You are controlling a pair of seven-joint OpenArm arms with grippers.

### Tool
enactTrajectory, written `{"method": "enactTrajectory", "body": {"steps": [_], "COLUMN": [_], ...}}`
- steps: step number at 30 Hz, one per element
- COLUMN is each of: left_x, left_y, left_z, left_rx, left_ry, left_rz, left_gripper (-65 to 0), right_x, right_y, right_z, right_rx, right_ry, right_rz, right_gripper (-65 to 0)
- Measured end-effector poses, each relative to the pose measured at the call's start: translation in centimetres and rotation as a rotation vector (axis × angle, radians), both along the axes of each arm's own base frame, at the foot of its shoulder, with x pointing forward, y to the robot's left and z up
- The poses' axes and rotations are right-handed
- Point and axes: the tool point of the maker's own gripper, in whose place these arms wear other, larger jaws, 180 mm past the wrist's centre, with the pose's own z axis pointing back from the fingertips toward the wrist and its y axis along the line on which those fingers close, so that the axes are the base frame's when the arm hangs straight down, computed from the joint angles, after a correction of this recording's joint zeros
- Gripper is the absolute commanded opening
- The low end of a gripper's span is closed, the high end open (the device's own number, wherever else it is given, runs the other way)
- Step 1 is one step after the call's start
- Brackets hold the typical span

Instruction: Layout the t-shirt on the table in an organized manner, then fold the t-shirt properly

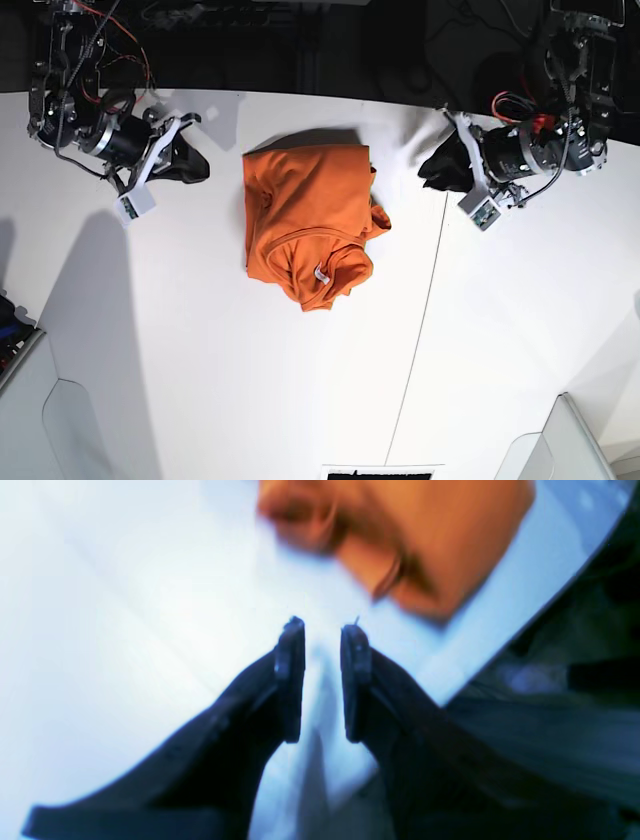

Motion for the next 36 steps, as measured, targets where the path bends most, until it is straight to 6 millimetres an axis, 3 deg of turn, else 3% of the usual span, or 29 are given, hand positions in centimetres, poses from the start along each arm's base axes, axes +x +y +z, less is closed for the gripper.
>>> {"method": "enactTrajectory", "body": {"steps": [4, 9, 13, 16, 20, 25, 29, 32, 36], "left_x": [-3.8, -10.7, -14.2, -16.6, -19.2, -24.5, -26.0, -27.2, -26.4], "left_y": [1.4, 2.4, 3.0, 3.9, 5.1, 5.1, 6.2, 7.0, 4.5], "left_z": [0.2, -2.5, -3.8, -5.2, -9.2, -16.8, -22.4, -25.1, -26.8], "left_rx": [-0.025, 0.018, 0.065, 0.126, 0.175, 0.213, 0.281, 0.345, 0.321], "left_ry": [0.059, 0.238, 0.286, 0.304, 0.344, 0.519, 0.592, 0.682, 0.725], "left_rz": [0.050, 0.068, 0.072, 0.069, 0.068, -0.004, 0.094, 0.107, 0.097], "left_gripper": [-51.5, -51.5, -51.5, -51.5, -51.5, -51.5, -51.5, -51.5, -51.5], "right_x": [-3.6, -8.5, -12.1, -16.0, -21.3, -26.5, -28.4, -28.7, -27.5], "right_y": [-0.6, -1.7, -1.8, -1.4, -0.4, -1.1, -3.6, -4.2, -3.1], "right_z": [-1.4, -2.9, -3.8, -5.4, -8.3, -13.1, -16.5, -18.5, -19.7], "right_rx": [-0.009, -0.045, -0.058, -0.129, -0.236, -0.320, -0.394, -0.434, -0.422], "right_ry": [0.078, 0.184, 0.257, 0.337, 0.411, 0.556, 0.696, 0.763, 0.782], "right_rz": [0.019, 0.049, 0.104, 0.214, 0.398, 0.519, 0.527, 0.509, 0.481], "right_gripper": [-65.0, -65.0, -65.0, -65.0, -65.0, -65.0, -65.0, -65.0, -65.0]}}
